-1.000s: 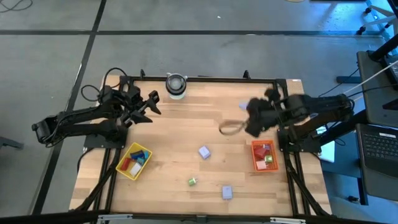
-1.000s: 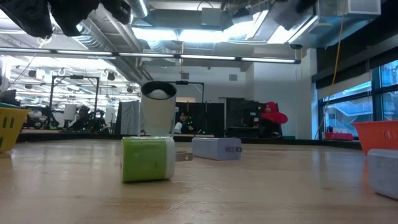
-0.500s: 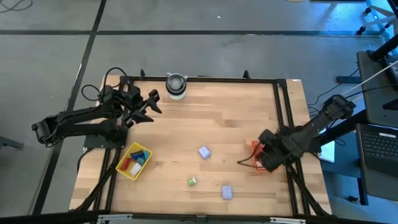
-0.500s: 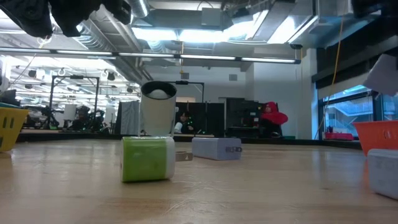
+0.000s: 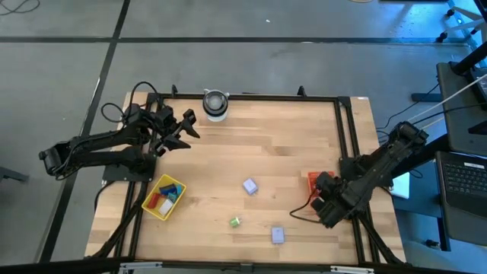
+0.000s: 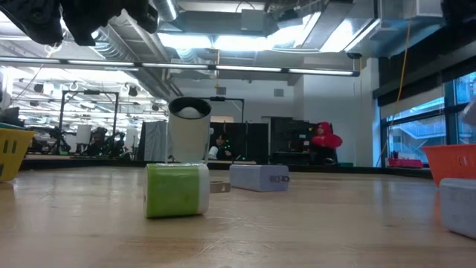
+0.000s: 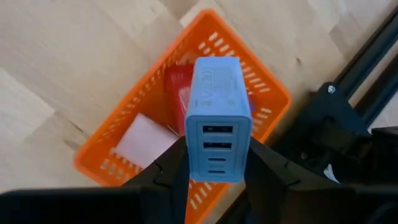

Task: Pick & Place Office items
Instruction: Put the bottom left white charger adapter into the orange basket, then put the top white charger adapter into the orange basket

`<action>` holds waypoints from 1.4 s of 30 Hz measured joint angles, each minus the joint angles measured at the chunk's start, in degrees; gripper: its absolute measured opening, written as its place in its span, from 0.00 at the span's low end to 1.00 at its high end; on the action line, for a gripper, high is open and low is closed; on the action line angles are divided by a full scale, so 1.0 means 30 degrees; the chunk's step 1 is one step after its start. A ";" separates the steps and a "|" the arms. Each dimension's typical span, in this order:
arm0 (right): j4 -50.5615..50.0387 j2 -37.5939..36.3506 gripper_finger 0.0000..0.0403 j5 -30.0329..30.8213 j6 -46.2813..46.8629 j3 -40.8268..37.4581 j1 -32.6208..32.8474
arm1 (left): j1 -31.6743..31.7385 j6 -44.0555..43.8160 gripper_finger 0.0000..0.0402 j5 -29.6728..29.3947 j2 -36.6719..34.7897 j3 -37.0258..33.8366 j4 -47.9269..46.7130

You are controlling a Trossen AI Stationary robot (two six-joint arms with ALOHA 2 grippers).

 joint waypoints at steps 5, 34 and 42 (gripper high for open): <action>0.0281 0.1429 0.30 -0.0436 -0.0472 -0.0046 0.0000 | 0.0000 -0.0082 0.50 0.0036 0.0000 0.0000 -0.0007; 0.0287 0.2014 0.66 -0.0914 0.0053 -0.0372 0.0466 | -0.0006 -0.0221 0.48 0.0679 0.0000 0.0000 -0.0029; -0.0366 0.1904 0.65 0.0782 -0.0232 -0.0202 -0.0386 | -0.0007 -0.0239 0.48 0.0189 0.0000 0.0000 -0.0033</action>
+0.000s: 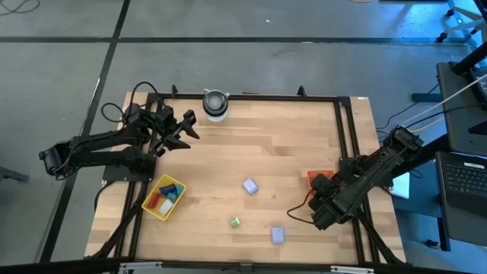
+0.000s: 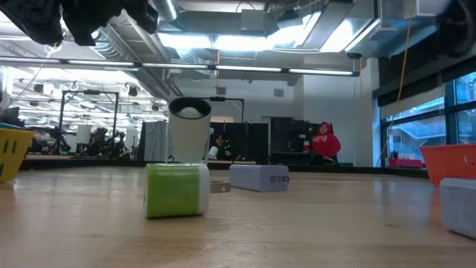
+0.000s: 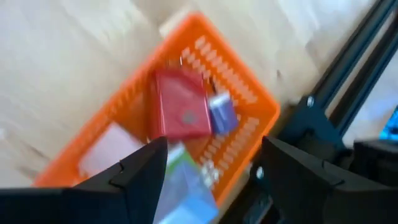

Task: Pick & Place Office items
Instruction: Put the top white charger adapter into the orange basket

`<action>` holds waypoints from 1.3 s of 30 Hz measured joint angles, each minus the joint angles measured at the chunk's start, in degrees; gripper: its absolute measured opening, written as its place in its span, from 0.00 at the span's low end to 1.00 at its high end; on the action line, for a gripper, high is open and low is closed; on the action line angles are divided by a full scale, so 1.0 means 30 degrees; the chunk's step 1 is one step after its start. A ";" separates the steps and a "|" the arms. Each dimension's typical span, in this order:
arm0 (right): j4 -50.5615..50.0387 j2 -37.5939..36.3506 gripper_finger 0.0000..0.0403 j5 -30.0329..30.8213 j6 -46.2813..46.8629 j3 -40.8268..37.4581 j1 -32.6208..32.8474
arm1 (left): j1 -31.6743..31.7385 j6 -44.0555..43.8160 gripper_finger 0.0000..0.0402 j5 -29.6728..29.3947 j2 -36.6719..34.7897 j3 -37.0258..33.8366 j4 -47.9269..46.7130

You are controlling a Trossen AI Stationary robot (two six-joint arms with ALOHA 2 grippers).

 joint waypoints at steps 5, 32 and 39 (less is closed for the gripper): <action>-0.0069 -0.0786 0.65 0.2652 -0.0075 0.0846 -0.1062 | 0.0083 -0.0774 0.49 -0.1875 0.0000 0.0000 -0.0177; 1.4020 -0.0943 0.65 -0.1343 -1.0531 0.1885 -0.9754 | 0.3198 -0.0283 0.49 -0.1812 -0.3497 0.0000 -0.4807; 1.4207 0.2487 0.65 -0.3114 -1.3885 0.3303 -1.0471 | 0.3191 -0.0280 0.49 -0.1638 -0.3490 0.0000 -0.5411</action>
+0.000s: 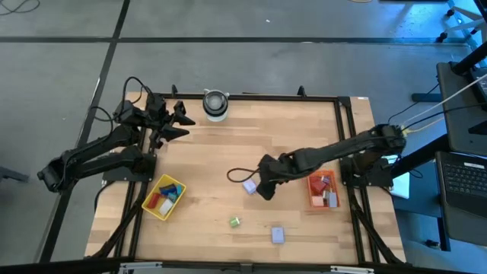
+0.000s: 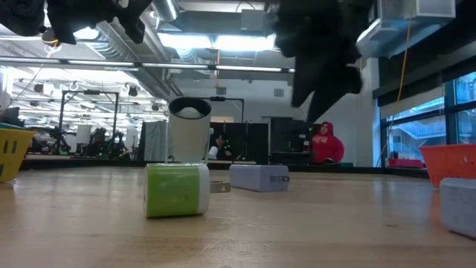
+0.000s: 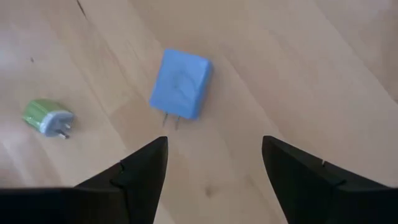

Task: Pick & Place Office items
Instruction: Put the top white charger adapter into the orange basket

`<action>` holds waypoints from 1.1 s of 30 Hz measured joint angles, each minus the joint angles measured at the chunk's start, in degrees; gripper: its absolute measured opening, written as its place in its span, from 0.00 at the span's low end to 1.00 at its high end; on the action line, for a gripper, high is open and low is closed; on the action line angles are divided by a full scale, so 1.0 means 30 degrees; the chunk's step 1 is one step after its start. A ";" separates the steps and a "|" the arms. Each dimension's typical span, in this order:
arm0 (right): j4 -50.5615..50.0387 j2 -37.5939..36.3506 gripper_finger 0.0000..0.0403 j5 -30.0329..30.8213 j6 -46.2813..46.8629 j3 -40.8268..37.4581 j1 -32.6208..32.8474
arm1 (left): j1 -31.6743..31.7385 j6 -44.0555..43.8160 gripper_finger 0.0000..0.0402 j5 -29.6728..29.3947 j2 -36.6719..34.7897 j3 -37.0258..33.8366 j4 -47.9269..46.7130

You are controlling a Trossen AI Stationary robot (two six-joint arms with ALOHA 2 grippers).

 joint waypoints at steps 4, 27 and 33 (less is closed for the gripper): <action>0.0011 0.1711 0.69 -0.0074 -0.1648 0.1271 -0.0193 | 0.0000 0.0006 0.49 0.0564 0.0007 0.0000 -0.0162; -0.0343 0.7219 0.75 -0.0726 0.0198 0.5860 -0.0465 | -0.0007 0.1172 0.50 0.1536 0.0007 0.0000 -0.1707; -0.1003 0.7292 0.75 0.0549 0.0495 0.5860 -0.0508 | -0.0007 0.1172 0.50 0.1529 0.0007 0.0000 -0.1711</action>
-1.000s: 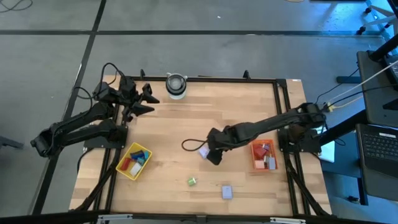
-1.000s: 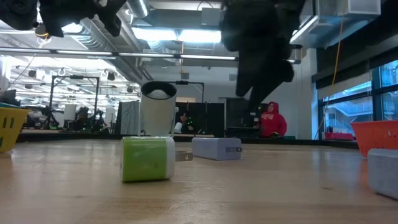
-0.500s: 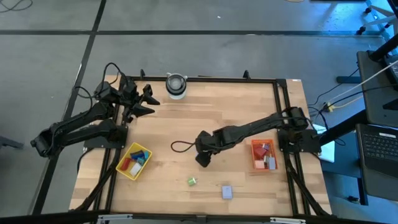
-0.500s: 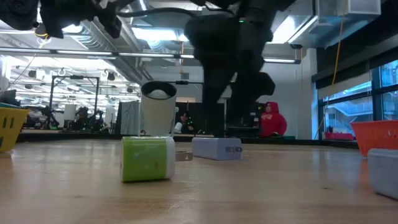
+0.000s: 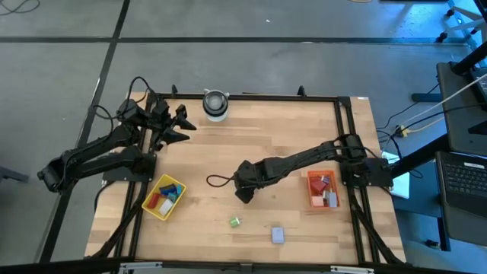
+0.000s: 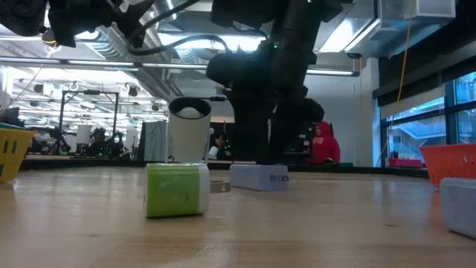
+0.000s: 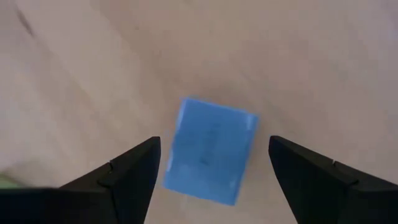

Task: Pick & Place Office items
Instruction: Put the top white charger adapter into the orange basket

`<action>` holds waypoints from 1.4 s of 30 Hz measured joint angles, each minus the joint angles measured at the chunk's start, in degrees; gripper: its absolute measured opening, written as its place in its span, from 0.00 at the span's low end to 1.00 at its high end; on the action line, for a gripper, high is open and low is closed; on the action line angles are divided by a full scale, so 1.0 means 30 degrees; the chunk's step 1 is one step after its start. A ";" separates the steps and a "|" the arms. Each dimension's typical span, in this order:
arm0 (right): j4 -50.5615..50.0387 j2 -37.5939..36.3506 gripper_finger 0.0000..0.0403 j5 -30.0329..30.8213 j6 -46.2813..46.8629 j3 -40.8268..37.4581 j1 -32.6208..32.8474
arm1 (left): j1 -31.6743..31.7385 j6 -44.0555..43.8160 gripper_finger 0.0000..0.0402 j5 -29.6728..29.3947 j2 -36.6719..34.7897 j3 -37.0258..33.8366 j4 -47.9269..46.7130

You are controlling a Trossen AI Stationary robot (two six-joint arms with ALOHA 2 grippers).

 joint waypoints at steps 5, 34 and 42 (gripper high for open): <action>-0.0393 0.0032 0.75 0.0126 0.0015 -0.0153 -0.0083 | 0.0000 0.0000 0.50 0.0000 0.0000 0.0000 0.0000; 0.0586 0.0539 0.55 -0.1044 -0.1621 -0.0248 -0.0087 | 0.0000 -0.0176 0.50 0.0051 0.0000 0.0000 0.0000; 0.0439 0.0524 0.29 -0.1076 -0.3166 -0.0240 -0.0087 | 0.0000 -0.0232 0.50 0.0051 0.0000 0.0000 0.0000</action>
